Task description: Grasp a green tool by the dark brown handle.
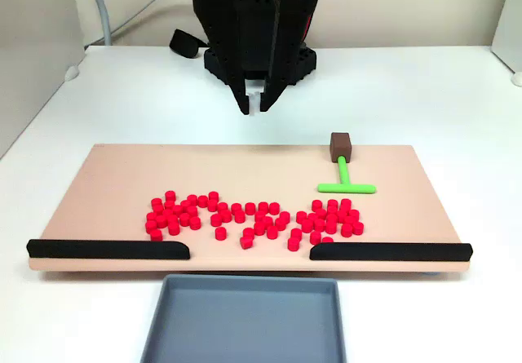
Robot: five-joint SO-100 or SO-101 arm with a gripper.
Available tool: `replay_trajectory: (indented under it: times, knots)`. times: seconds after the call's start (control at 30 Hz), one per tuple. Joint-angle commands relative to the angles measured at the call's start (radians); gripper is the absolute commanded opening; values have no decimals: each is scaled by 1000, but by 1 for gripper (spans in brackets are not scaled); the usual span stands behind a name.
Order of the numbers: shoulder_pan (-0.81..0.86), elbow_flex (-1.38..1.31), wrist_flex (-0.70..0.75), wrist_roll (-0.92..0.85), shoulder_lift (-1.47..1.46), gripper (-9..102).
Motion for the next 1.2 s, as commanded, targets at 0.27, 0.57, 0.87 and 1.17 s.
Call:
replay_trajectory:
  times: [0.27, 0.57, 0.87, 1.17]
  knots:
    - [5, -18, 0, -41, 17, 0]
    - [12, -21, -6, -49, 17, 0]
    - [11, -25, -6, -55, 21, 0]
    - [6, -26, -6, -57, 21, 0]
